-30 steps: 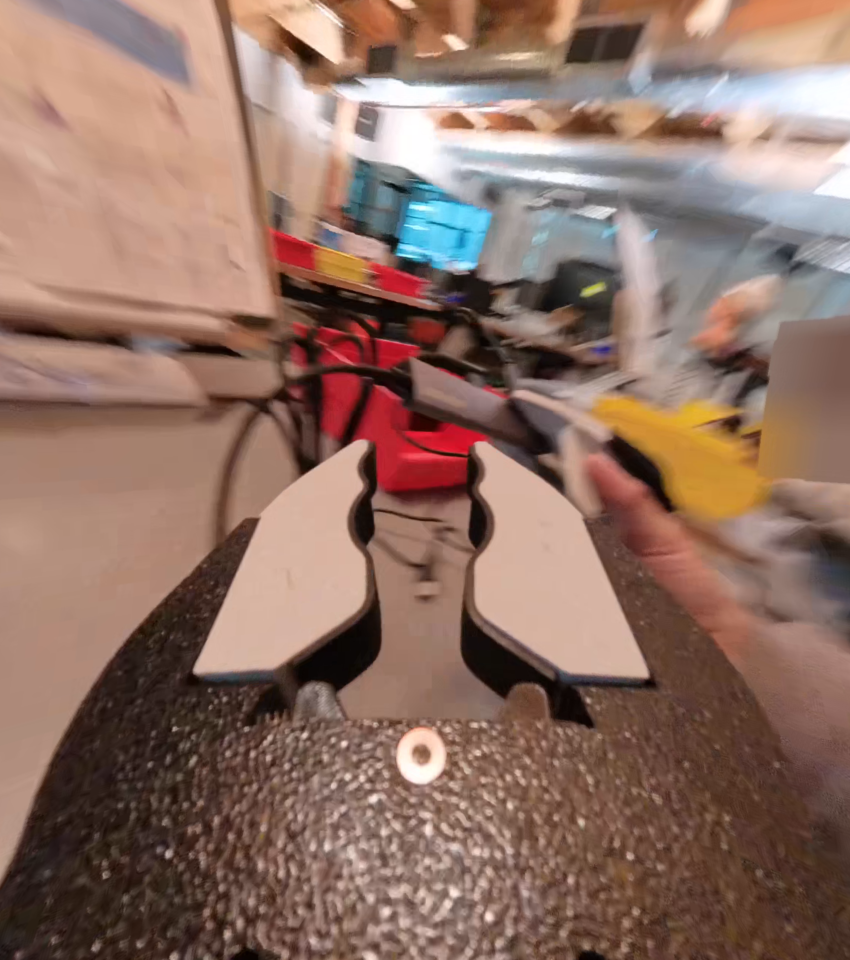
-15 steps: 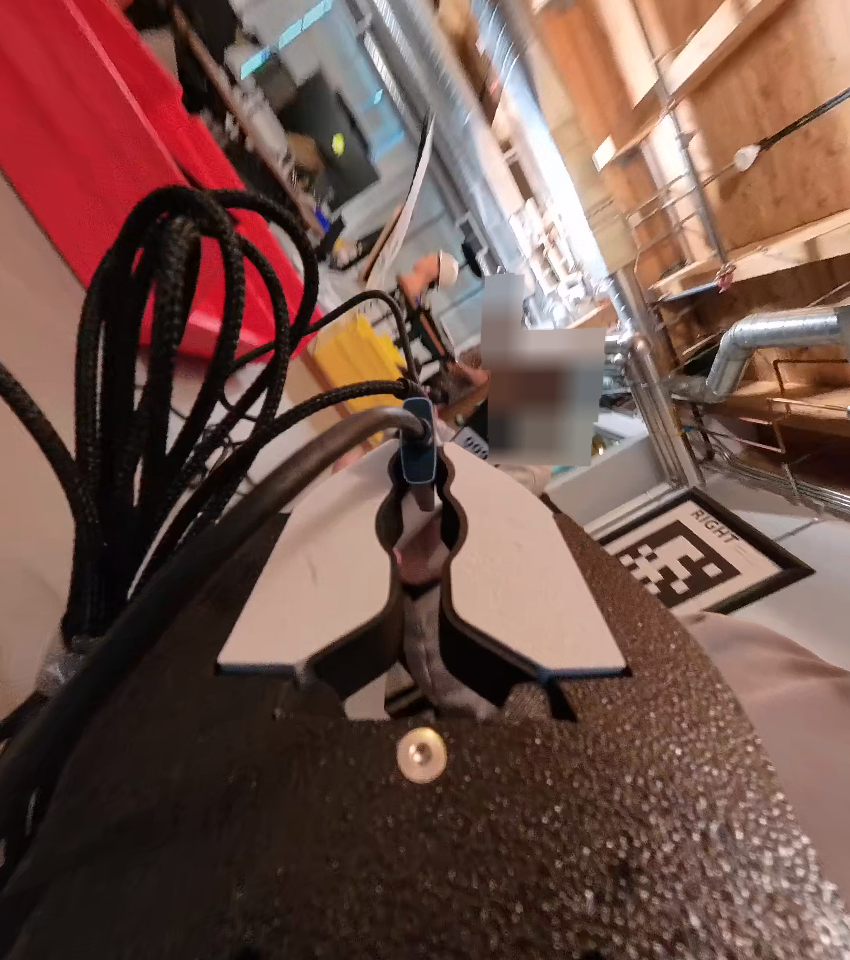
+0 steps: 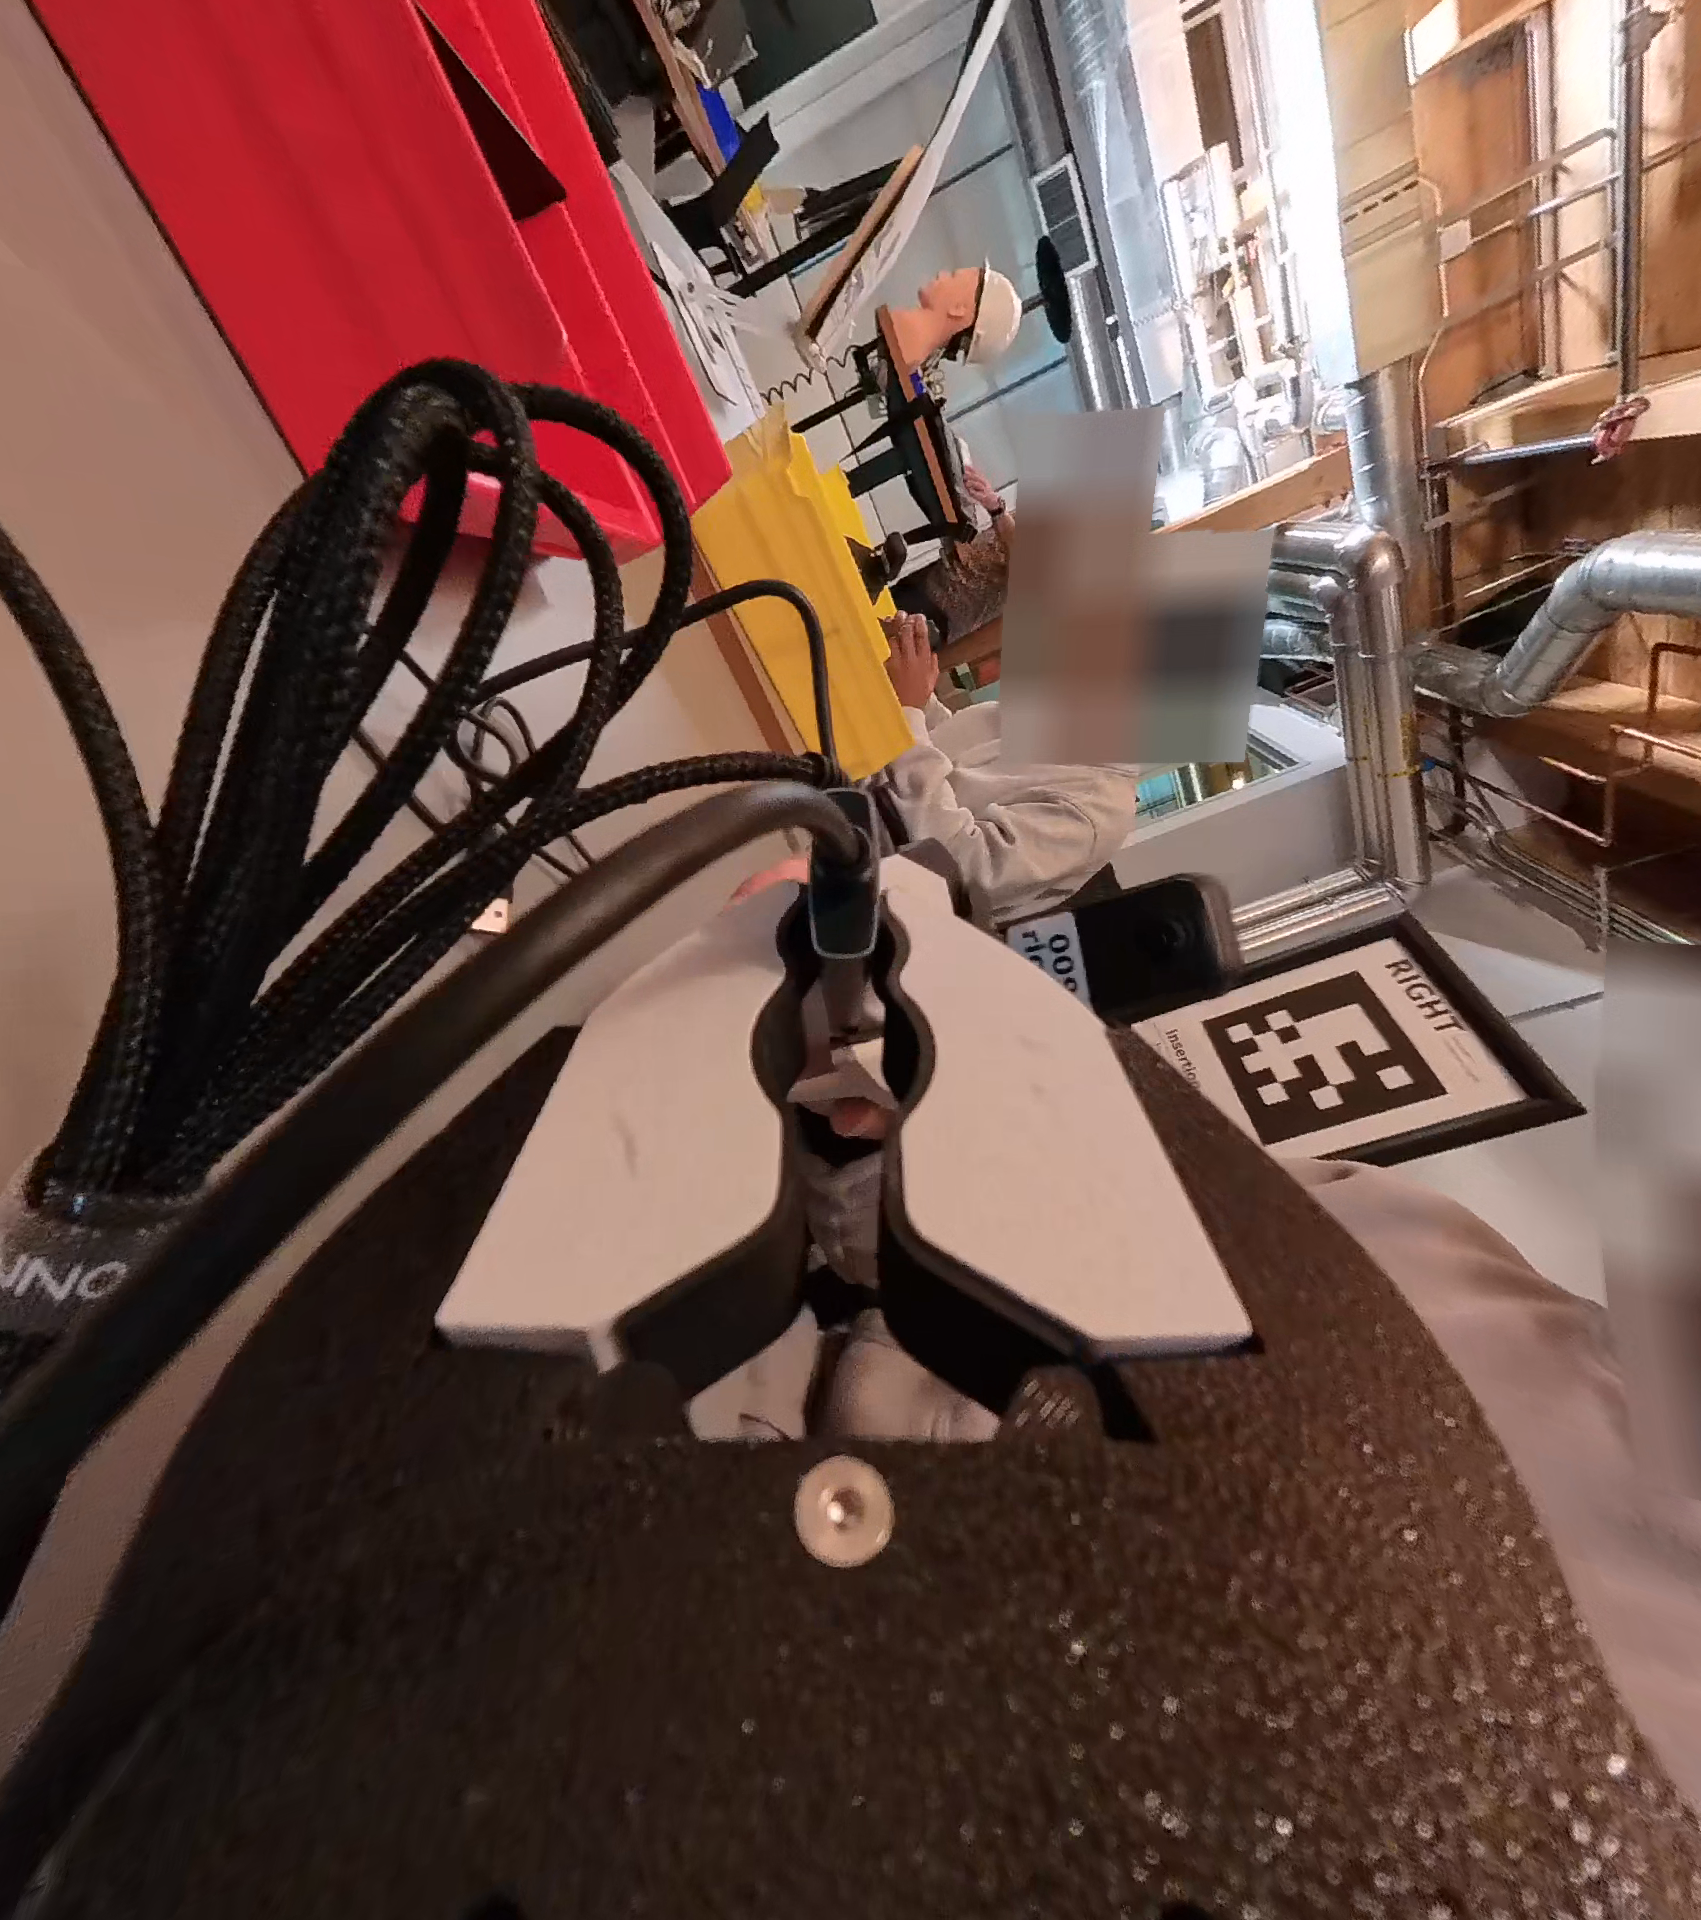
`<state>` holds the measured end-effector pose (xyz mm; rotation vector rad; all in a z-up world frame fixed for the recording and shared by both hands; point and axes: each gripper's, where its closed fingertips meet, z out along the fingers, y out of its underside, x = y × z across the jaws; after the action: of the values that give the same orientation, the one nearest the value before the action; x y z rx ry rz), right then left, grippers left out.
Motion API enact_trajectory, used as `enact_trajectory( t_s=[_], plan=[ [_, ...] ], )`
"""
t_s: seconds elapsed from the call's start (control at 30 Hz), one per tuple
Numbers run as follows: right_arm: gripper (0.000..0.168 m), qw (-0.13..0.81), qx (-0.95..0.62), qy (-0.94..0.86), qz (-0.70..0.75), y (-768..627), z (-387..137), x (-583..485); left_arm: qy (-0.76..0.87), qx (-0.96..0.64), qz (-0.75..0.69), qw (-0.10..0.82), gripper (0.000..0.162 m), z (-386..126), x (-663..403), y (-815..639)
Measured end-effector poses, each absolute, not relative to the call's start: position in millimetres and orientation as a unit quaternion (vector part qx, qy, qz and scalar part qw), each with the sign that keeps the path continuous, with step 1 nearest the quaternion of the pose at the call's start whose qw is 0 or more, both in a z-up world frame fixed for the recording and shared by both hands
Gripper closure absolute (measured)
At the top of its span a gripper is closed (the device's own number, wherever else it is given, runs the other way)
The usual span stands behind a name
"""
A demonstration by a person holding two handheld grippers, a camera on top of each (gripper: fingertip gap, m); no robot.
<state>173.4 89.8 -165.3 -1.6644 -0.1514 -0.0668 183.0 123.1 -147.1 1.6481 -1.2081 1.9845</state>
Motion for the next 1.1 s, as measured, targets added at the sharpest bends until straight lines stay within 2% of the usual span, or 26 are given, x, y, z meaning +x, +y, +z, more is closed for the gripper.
enact_trajectory(
  t_s=[0.27,0.4,0.57,0.73,0.87,0.93,1.0,1.1],
  plan=[
    [0.145,0.71,-0.699,-0.068,-0.053,86.7,-155.1,172.0,-0.408,0.556,0.705,0.169,0.153,-139.0,180.7,121.5],
    [0.145,0.729,-0.675,-0.03,-0.104,87.5,-149.8,171.3,-0.404,0.566,0.709,0.12,0.149,-137.2,192.0,121.7],
    [0.145,0.71,-0.676,0.005,-0.197,87.8,-157.4,173.0,-0.322,0.573,0.746,0.109,0.147,-143.1,206.0,115.6],
    [0.145,0.698,-0.685,0.014,-0.208,87.0,-167.1,181.8,-0.321,0.576,0.745,0.098,0.149,-156.4,210.0,100.7],
    [0.142,0.657,-0.743,-0.059,-0.11,96.1,-178.3,169.7,-0.416,0.585,0.694,0.064,0.152,-164.8,204.5,112.9],
    [0.14,0.664,-0.734,-0.099,-0.099,87.3,-149.7,167.8,-0.495,0.605,0.622,0.04,0.152,-179.0,195.9,123.2],
    [0.141,0.683,-0.722,-0.064,-0.094,74.6,-116.9,185.5,-0.561,0.603,0.566,0.049,0.152,-187.7,181.9,125.6],
    [0.137,0.681,-0.731,-0.011,0.049,75.4,-103.4,198.6,-0.635,0.558,0.527,0.09,0.152,-189.4,160.9,112.3]
  ],
)
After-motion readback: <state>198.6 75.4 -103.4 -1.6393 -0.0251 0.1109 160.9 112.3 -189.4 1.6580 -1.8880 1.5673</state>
